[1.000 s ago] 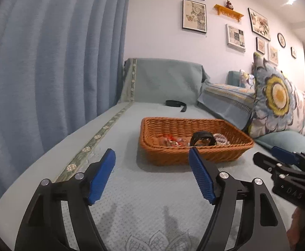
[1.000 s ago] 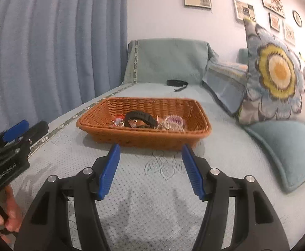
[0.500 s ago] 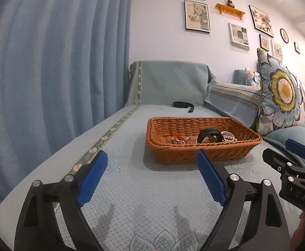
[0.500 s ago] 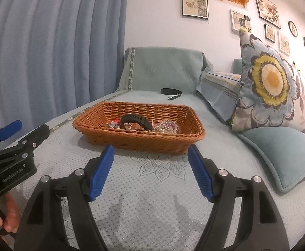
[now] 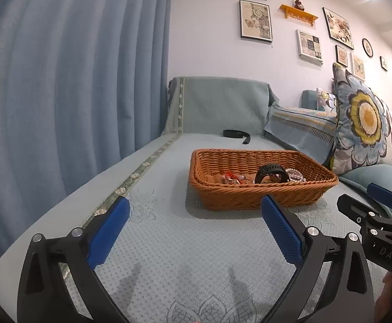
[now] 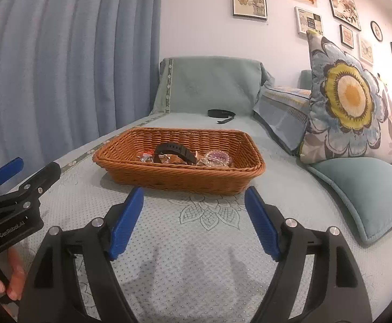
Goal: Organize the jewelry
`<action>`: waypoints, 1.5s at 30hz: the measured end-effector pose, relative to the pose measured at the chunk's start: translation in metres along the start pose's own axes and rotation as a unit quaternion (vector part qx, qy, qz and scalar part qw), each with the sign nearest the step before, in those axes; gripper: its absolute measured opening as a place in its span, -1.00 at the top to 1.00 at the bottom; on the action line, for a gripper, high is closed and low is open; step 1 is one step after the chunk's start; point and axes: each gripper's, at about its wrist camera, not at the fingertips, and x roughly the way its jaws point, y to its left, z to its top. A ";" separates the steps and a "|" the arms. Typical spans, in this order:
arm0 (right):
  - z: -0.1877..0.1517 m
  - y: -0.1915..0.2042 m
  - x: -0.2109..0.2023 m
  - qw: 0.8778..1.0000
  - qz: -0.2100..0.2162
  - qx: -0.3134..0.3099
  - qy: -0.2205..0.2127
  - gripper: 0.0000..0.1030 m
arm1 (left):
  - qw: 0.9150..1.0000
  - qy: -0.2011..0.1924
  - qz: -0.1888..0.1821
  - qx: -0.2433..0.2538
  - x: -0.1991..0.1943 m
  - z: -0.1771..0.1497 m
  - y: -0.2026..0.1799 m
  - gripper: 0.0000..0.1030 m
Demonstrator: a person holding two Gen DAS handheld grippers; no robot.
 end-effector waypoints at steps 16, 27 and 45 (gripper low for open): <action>0.001 0.002 -0.001 1.000 0.002 -0.001 -0.002 -0.43 | 1.000 0.003 -0.002 -0.001 0.001 0.000 -0.001 -0.85; 0.001 0.001 0.000 1.000 0.002 0.002 -0.001 -0.43 | 1.000 0.005 -0.003 -0.001 0.002 0.000 -0.002 -0.85; 0.000 -0.001 0.003 1.000 0.008 0.005 0.003 -0.43 | 1.000 0.016 0.001 -0.010 0.006 -0.001 -0.002 -0.85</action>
